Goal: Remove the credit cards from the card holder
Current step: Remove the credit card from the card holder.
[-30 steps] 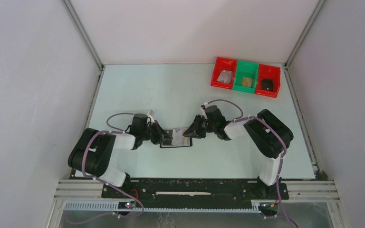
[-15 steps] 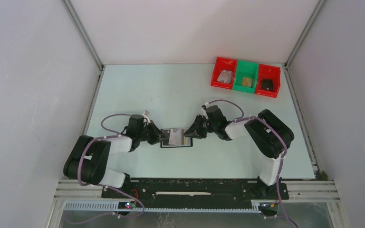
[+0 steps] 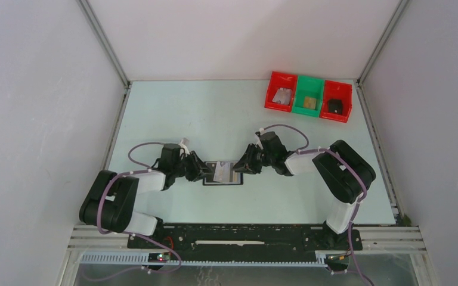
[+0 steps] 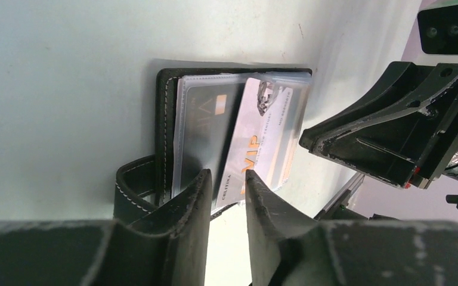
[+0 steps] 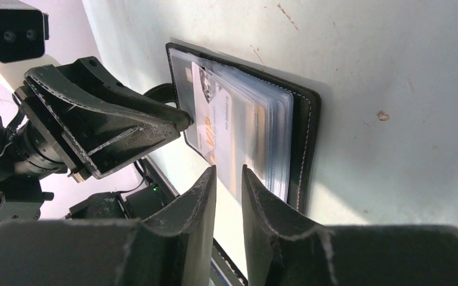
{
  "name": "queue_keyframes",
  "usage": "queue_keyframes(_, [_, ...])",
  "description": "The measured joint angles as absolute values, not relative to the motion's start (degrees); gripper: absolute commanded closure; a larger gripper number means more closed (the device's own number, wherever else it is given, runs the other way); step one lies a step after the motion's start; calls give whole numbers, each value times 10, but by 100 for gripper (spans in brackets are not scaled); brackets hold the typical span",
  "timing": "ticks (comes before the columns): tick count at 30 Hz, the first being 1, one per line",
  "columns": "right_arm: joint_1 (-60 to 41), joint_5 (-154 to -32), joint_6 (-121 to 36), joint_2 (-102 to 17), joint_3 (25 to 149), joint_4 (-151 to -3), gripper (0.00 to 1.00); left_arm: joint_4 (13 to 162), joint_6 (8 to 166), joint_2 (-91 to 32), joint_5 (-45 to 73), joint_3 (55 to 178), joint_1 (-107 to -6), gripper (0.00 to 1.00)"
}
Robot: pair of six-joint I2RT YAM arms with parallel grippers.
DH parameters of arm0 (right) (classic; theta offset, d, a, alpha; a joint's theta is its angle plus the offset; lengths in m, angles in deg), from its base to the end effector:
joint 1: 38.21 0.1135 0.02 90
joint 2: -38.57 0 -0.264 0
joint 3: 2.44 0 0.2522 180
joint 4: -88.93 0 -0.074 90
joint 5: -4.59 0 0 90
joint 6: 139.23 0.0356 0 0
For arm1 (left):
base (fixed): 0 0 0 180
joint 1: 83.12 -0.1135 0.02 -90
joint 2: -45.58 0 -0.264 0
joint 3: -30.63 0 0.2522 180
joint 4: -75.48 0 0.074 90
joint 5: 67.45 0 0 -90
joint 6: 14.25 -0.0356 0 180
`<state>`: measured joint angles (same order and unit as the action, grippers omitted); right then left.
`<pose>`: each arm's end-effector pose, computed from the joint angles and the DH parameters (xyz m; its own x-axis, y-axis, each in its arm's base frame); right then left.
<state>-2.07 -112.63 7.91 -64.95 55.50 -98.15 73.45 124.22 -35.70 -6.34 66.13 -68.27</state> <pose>0.2657 0.2142 0.1243 -0.9561 0.2267 -0.1854 -0.0191 0.5835 0.8119 0.2197 -0.0760 0.1210 -0.8637 -0.4491 -0.2288 -0.1279 0.6345 -0.7623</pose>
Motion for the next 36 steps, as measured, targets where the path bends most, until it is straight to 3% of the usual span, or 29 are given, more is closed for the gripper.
queue_keyframes(9, [-2,-1128,80,-646,576,-977,69,728,1243,-353,-79,661,-682,55])
queue_keyframes(24, [-9,-1138,98,-691,571,-1013,69,656,1254,-407,-115,662,-682,53])
queue_keyframes(36, [-25,-1155,107,-696,556,-1047,69,566,1254,-447,-157,647,-692,42])
